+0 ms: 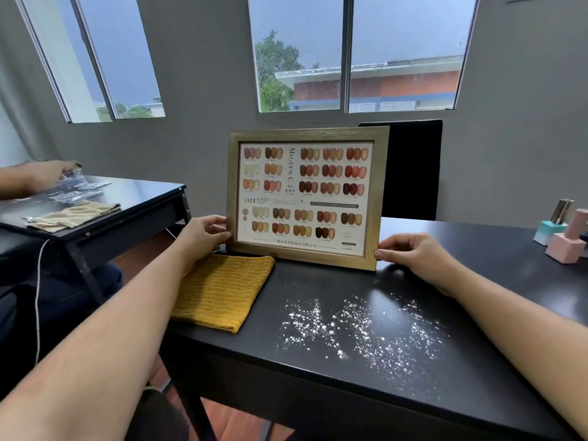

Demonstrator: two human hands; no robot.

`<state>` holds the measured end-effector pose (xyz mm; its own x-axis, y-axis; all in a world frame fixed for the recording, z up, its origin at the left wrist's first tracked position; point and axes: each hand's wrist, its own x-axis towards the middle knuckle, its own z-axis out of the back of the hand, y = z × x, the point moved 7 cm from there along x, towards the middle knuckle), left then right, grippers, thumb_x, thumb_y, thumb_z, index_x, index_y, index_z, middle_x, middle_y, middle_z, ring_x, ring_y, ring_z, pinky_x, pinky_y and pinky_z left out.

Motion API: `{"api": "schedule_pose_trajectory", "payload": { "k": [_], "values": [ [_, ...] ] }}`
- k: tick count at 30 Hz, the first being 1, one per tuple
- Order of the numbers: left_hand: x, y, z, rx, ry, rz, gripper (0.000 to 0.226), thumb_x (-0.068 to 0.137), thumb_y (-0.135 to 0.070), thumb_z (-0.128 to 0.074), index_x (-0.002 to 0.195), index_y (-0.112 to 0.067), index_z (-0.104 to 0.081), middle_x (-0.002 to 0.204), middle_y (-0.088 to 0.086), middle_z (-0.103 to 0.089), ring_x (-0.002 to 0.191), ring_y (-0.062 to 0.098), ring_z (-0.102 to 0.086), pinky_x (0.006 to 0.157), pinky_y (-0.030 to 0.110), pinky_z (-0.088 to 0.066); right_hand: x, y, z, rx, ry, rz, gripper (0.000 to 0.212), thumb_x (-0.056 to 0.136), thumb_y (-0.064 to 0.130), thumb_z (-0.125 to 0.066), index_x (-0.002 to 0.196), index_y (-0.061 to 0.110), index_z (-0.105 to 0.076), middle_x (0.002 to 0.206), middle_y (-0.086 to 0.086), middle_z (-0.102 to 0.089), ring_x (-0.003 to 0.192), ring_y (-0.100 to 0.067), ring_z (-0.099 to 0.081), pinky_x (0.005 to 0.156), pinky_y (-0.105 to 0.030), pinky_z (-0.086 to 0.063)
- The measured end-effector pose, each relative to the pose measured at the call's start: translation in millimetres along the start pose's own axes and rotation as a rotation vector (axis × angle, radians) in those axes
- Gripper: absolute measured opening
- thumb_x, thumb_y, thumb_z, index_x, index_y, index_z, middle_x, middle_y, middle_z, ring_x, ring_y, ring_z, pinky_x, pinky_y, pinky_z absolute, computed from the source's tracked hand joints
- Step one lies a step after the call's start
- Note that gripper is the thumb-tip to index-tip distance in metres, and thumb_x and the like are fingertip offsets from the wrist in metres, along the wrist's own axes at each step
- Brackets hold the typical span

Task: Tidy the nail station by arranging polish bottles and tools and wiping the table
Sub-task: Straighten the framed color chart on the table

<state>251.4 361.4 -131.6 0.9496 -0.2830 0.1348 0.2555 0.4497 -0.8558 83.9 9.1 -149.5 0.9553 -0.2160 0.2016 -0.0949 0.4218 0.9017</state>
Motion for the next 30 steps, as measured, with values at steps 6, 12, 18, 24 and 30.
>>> {"api": "schedule_pose_trajectory", "payload": {
  "k": [6, 12, 18, 24, 30],
  "values": [
    [1.2, 2.9, -0.1, -0.011, -0.002, -0.019, 0.029, 0.087, -0.012, -0.061, 0.114, -0.023, -0.061, 0.097, 0.0, -0.069, 0.094, 0.016, -0.064, 0.086, 0.037, -0.052, -0.1, 2.6, -0.5, 0.008, -0.003, -0.007, 0.003, 0.077, 0.016, -0.075, 0.078, 0.018, -0.074, 0.08, -0.002, -0.076, 0.073, -0.008, -0.069, 0.069, -0.011, -0.052],
    [2.7, 5.7, 0.5, 0.025, 0.012, 0.002, 0.03, 0.087, -0.014, -0.062, 0.116, -0.024, -0.06, 0.099, -0.001, -0.07, 0.096, 0.016, -0.064, 0.092, 0.042, -0.049, -2.3, 3.0, 0.0, 0.0, -0.009, -0.035, 0.01, 0.075, 0.017, -0.077, 0.083, 0.012, -0.074, 0.087, -0.014, -0.075, 0.074, -0.018, -0.064, 0.078, -0.033, -0.049],
    [1.5, 5.9, -0.3, 0.059, 0.011, 0.006, 0.036, 0.086, -0.016, -0.063, 0.121, -0.024, -0.058, 0.101, -0.001, -0.068, 0.101, 0.019, -0.062, 0.095, 0.045, -0.048, -3.9, 1.8, 0.9, 0.01, -0.02, -0.047, 0.012, 0.074, 0.02, -0.078, 0.084, 0.013, -0.074, 0.086, -0.013, -0.074, 0.071, -0.014, -0.062, 0.074, -0.028, -0.048],
    [-17.1, 0.1, 23.4, 0.064, -0.155, -0.059, 0.043, 0.082, -0.022, -0.068, 0.123, -0.024, -0.054, 0.11, 0.0, -0.061, 0.105, 0.018, -0.057, 0.092, 0.038, -0.049, -23.2, 11.4, 21.5, 0.109, -0.287, 0.057, 0.02, 0.077, 0.026, -0.075, 0.07, 0.01, -0.066, 0.066, -0.004, -0.062, 0.06, -0.012, -0.049, 0.061, -0.025, -0.041],
    [-37.1, -14.4, 45.8, 0.391, -0.117, -0.113, 0.035, 0.083, -0.028, -0.067, 0.116, -0.021, -0.059, 0.106, -0.002, -0.063, 0.095, 0.012, -0.058, 0.076, 0.023, -0.043, -28.1, 98.7, -14.9, -0.069, -0.263, 0.31, 0.02, 0.078, 0.029, -0.074, 0.066, 0.015, -0.066, 0.06, 0.001, -0.061, 0.052, -0.003, -0.05, 0.049, -0.016, -0.042]
  ]
}}
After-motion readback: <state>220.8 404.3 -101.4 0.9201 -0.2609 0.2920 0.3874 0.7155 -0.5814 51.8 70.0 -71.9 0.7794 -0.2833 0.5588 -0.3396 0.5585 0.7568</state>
